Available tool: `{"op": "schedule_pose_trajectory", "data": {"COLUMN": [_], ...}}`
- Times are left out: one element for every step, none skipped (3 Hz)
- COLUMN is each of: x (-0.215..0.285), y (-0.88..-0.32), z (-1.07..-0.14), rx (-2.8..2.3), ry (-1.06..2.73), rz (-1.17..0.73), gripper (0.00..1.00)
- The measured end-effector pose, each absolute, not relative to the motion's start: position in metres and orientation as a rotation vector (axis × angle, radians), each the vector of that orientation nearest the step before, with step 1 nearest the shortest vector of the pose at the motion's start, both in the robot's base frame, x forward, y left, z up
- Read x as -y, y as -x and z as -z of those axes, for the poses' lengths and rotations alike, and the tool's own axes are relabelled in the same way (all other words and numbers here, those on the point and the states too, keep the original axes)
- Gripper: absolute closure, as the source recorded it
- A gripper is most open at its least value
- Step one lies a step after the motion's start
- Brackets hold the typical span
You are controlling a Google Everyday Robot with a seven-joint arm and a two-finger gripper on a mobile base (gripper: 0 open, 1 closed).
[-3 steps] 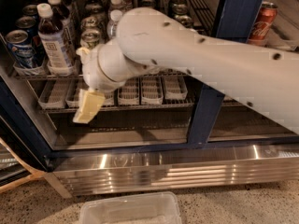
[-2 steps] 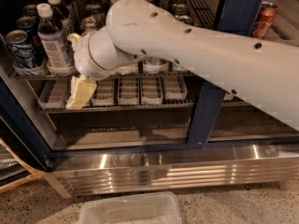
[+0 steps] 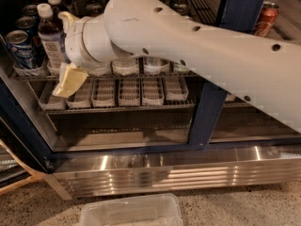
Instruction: Pick blue plastic bottle from top shelf of fridge
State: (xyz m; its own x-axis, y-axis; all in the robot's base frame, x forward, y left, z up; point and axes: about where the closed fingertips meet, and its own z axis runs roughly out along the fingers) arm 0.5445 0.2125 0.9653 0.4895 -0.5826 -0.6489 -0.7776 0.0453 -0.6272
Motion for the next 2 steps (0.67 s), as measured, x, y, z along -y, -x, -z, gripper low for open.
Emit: {"op": "schedule_pose_trajectory", "data": {"x": [-0.213, -0.2135], "y": [-0.5499, -0.5489], "z": [-0.9749, -0.9762], "rx": [-1.176, -1.175], "ry": [1.6, 1.597], "rz": [-0.204, -0.2], "gripper": [0.0, 0.0]}}
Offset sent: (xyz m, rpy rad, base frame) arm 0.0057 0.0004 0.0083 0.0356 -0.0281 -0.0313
